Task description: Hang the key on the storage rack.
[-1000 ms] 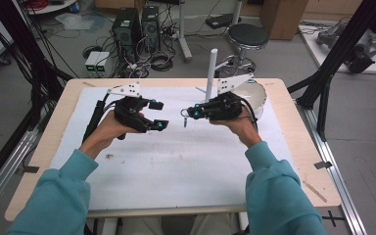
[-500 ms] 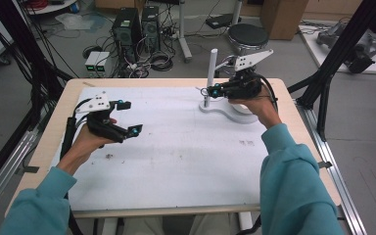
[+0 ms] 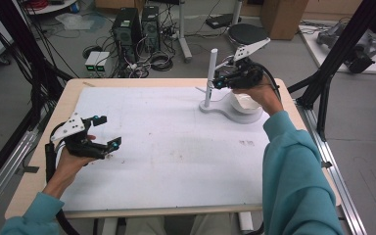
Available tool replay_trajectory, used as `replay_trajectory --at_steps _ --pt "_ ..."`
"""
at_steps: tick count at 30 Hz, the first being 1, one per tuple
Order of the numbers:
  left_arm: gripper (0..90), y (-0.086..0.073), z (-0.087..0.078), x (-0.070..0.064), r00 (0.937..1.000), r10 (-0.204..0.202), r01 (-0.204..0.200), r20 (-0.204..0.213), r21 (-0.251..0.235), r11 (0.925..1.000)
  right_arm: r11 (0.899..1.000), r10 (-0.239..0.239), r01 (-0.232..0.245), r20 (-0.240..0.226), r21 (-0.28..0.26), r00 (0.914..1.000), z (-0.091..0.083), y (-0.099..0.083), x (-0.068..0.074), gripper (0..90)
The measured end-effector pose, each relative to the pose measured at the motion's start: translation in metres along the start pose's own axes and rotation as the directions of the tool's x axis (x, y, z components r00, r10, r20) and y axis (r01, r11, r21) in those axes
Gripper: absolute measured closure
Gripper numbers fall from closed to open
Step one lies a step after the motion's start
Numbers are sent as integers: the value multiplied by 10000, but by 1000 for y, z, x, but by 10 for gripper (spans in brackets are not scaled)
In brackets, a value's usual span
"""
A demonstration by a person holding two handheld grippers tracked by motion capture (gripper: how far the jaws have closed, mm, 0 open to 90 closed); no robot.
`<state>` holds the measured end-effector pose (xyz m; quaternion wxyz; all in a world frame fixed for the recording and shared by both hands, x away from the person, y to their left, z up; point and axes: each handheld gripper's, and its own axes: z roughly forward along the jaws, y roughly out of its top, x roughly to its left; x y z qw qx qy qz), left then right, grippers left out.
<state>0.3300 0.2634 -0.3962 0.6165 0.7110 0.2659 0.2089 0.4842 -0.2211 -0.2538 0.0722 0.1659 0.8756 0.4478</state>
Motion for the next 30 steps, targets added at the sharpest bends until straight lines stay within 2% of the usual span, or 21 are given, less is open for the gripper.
replay_trajectory --at_steps 4,7,8,11,14,19,20,22,25,28,29,30 --pt "17 -17 -12 -3 9993 -120 109 -346 -293 9995 9996 244 -246 154 126 9996 3 -3 -5 890" --pt "17 -22 -15 -4 9991 -302 297 -302 -177 9994 9992 331 -337 253 207 9991 5 -4 -8 890" --pt "17 -27 -18 -7 9988 -182 160 -462 -477 9987 9984 478 -486 287 299 9984 6 -5 -10 890" --pt "17 -34 -21 -9 9986 -214 187 -484 -543 9983 9977 573 -586 404 331 9975 8 -7 -14 890" --pt "17 -43 -25 -11 9970 -179 122 -757 -745 9971 9958 789 -810 482 419 9957 10 -9 -18 890" --pt "17 -54 -31 -13 9935 -279 160 -1105 -1072 9941 9950 811 -843 603 536 9949 14 -12 -22 890" --pt "17 -61 -34 -13 9914 -298 156 -1271 -1116 9936 9939 856 -896 632 642 9943 16 -12 -24 890" --pt "17 -63 -35 -13 9908 -326 185 -1311 -1072 9941 9926 952 -998 670 695 9932 17 -13 -25 890" --pt "17 -69 -39 -14 9866 -151 -49 -1622 -1219 9925 9923 1012 -1055 662 645 9927 19 -14 -28 890" --pt "17 -72 -41 -14 9852 -202 -13 -1703 -1251 9921 9900 1129 -1185 748 759 9908 24 -15 -30 890" --pt "17 -73 -43 -14 9842 -221 -36 -1755 -1447 9895 9876 1235 -1303 788 876 9892 25 -16 -30 890" --pt "17 -73 -43 -14 9840 -293 32 -1755 -1473 9891 9892 1120 -1191 829 858 9902 27 -16 -32 890"
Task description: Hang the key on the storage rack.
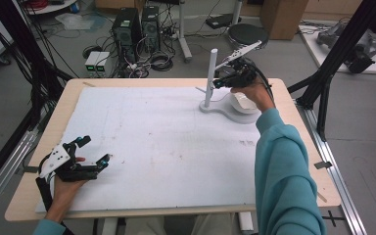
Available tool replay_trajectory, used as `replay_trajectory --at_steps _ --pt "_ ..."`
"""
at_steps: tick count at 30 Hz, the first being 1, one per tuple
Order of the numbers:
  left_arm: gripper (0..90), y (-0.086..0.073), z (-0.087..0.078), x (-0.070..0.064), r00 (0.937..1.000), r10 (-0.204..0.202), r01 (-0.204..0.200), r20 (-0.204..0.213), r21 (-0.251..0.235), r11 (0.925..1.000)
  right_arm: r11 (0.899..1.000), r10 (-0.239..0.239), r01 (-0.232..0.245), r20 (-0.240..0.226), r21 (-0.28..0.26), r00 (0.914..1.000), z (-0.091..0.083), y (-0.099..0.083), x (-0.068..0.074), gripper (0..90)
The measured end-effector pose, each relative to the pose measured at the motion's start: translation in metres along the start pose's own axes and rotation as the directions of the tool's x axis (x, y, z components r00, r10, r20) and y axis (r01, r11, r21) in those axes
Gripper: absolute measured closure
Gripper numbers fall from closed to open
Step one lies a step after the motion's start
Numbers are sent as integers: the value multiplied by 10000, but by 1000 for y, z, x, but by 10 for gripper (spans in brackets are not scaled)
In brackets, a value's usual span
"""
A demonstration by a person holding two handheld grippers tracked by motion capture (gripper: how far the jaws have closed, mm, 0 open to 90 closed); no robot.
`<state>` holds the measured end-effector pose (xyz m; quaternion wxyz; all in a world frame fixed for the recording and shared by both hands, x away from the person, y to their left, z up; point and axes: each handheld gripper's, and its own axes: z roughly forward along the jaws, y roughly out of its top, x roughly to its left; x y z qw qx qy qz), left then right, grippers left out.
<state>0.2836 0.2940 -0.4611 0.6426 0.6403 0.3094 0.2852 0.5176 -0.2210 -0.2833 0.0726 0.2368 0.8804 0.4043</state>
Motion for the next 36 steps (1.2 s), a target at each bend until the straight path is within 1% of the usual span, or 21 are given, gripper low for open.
replay_trajectory --at_steps 2,3,5,8,9,12,13,14,17,18,19,20,22,23,27,29,30,33,34,36 --pt "17 0 0 0 10000 -7 7 -5 -7 10000 10000 -42 42 -35 -37 10000 1 0 -1 890" --pt "17 0 0 0 10000 32 -32 -27 44 10000 10000 46 -46 -17 -41 10000 1 -1 -2 890" --pt "17 0 0 0 10000 -8 8 -20 25 10000 9999 44 -43 26 -110 10000 2 -1 -4 890" --pt "17 0 0 0 10000 18 -18 -29 38 10000 9999 103 -103 20 -67 9999 2 -2 -5 890" --pt "17 0 0 0 10000 32 -32 -34 46 10000 9998 188 -188 26 9 9998 2 -3 -5 890" --pt "17 0 1 0 10000 48 -48 -9 46 10000 9998 191 -191 31 -12 9998 2 -3 -6 889" --pt "17 0 1 0 10000 35 -35 1 45 10000 9996 271 -271 26 -24 9996 2 -3 -7 889" --pt "17 0 1 0 10000 51 -51 -8 47 10000 9998 212 -212 44 -30 9998 3 -4 -8 889" --pt "17 0 1 0 10000 52 -52 -3 44 10000 9993 359 -360 46 50 9993 4 -5 -9 889" --pt "17 0 1 0 10000 53 -53 -7 47 10000 9995 306 -306 33 14 9995 4 -5 -11 889" --pt "17 0 1 0 10000 50 -50 -8 49 10000 9992 388 -388 19 5 9992 4 -6 -11 889" --pt "17 0 1 0 10000 60 -60 -9 51 10000 9995 297 -297 18 -53 9996 4 -6 -12 889" --pt "17 0 1 0 10000 56 -56 -6 47 10000 9989 468 -468 -16 -32 9989 4 -6 -12 889" --pt "17 0 1 0 10000 57 -57 -8 61 10000 9992 386 -386 39 -71 9992 4 -7 -13 889" --pt "17 0 1 0 10000 8 -7 -21 41 10000 9989 469 -469 29 -62 9989 5 -8 -15 889" --pt "17 0 1 0 10000 7 -7 -19 40 10000 9992 391 -391 -4 -98 9992 5 -8 -16 889" --pt "17 0 1 0 10000 9 -9 -18 43 10000 9990 425 -425 32 -131 9991 5 -8 -16 889" --pt "17 0 1 0 10000 4 -4 -6 36 10000 9987 491 -492 -24 -120 9988 6 -9 -17 888" --pt "17 0 1 0 10000 4 -4 -6 36 10000 9983 582 -583 -99 -95 9983 6 -9 -18 888" --pt "17 0 1 0 10000 30 -30 1 51 10000 9979 619 -622 -167 -181 9979 7 -10 -19 886"
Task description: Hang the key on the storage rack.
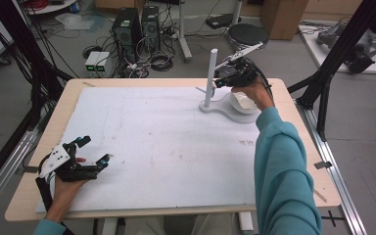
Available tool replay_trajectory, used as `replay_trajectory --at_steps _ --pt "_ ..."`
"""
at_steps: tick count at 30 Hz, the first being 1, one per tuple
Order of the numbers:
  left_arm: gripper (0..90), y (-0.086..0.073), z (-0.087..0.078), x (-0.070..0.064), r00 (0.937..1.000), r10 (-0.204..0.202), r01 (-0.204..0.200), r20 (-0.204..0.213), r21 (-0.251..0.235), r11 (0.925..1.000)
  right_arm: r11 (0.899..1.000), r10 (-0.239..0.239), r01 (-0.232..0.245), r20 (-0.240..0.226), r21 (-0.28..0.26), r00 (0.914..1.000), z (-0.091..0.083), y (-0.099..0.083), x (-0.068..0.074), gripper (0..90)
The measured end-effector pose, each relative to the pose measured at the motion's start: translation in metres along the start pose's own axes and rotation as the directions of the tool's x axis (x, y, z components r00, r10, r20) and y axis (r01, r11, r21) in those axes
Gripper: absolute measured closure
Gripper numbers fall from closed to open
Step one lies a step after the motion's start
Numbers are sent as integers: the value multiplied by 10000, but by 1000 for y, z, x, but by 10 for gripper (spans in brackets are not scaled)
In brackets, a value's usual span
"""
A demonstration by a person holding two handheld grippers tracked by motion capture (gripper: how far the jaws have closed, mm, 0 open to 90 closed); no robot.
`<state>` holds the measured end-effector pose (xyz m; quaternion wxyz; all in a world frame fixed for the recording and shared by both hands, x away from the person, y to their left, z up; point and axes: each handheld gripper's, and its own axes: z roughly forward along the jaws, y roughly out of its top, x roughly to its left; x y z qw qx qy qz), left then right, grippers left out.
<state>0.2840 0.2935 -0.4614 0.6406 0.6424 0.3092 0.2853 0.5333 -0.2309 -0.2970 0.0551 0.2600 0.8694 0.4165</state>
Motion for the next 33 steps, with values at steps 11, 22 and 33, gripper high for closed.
replay_trajectory --at_steps 11,22,33 --pt "17 0 0 0 10000 7 -7 15 -4 10000 9989 376 -371 176 -272 9991 1 -1 -3 836" --pt "17 0 0 0 10000 15 -15 38 -20 10000 9972 336 -281 802 -688 9962 -11 -7 7 495" --pt "17 0 0 1 10000 -99 99 -13 2 10000 9938 -203 418 2018 -1028 9792 -34 -14 51 5"
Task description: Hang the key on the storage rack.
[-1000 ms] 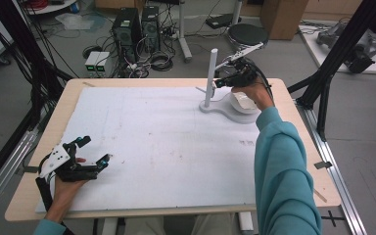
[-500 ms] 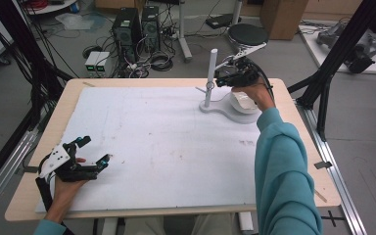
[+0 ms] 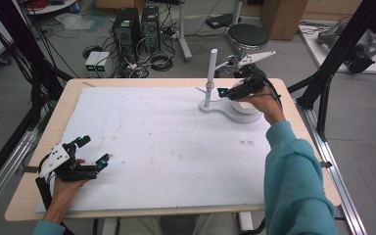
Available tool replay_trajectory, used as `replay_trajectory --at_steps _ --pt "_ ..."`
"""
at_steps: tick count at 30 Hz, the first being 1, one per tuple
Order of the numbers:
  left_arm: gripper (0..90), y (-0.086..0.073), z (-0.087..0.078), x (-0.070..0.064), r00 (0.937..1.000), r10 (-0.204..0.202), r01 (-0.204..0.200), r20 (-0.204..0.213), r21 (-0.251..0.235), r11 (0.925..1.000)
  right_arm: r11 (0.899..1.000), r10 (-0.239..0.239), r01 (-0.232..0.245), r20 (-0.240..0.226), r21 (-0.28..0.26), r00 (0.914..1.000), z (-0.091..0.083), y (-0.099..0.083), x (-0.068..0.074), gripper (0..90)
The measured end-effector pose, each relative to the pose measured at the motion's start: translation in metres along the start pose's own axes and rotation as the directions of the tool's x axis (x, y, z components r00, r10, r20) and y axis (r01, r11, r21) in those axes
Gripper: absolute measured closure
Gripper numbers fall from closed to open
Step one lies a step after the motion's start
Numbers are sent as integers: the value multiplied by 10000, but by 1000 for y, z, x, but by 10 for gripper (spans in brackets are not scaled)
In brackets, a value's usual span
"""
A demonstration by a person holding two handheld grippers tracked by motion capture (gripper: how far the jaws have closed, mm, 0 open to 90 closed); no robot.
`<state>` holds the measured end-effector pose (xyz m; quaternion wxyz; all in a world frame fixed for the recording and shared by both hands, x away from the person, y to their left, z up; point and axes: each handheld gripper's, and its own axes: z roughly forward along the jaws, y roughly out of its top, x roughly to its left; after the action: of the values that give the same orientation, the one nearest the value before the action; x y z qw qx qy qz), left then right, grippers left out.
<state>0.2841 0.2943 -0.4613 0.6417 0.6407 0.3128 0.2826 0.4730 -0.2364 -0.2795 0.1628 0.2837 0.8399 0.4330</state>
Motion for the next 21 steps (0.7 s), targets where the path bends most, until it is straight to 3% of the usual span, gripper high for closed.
replay_trajectory --at_steps 4,8,10,11,13,14,16,17,19,21 --pt "17 0 0 -1 10000 -18 19 -56 37 10000 9990 -332 325 -224 -292 9992 -13 -14 17 5" --pt "17 0 0 -2 9997 150 -149 -210 74 9999 9925 -597 544 -457 -1091 9972 -28 -39 35 5" --pt "17 0 0 -3 9995 202 -201 -233 54 9998 9905 -677 616 -466 -1230 9966 -29 -43 36 5" --pt "17 0 0 -4 9993 239 -239 -281 7 9997 9832 -679 559 -639 -1739 9956 -36 -62 46 5" --pt "17 0 -1 -4 9991 282 -283 -305 -24 9996 9793 -679 526 -725 -1956 9951 -39 -71 50 5" --pt "17 -1 -1 -4 9991 281 -283 -306 -67 9996 9698 -690 486 -779 -2390 9946 -42 -89 57 5" --pt "17 -1 -2 -5 9991 298 -302 -314 -135 9995 9603 -677 434 -792 -2757 9946 -44 -106 65 5" --pt "17 -1 -2 -5 9989 322 -327 -331 -151 9994 9631 -652 452 -670 -2651 9956 -45 -112 69 5" --pt "17 -1 -3 -6 9987 384 -392 -332 -218 9990 9420 -664 411 -649 -3332 9957 -47 -128 76 5" --pt "17 -1 -3 -6 9987 400 -406 -306 -211 9990 9278 -568 339 -509 -3716 9971 -48 -142 80 5"
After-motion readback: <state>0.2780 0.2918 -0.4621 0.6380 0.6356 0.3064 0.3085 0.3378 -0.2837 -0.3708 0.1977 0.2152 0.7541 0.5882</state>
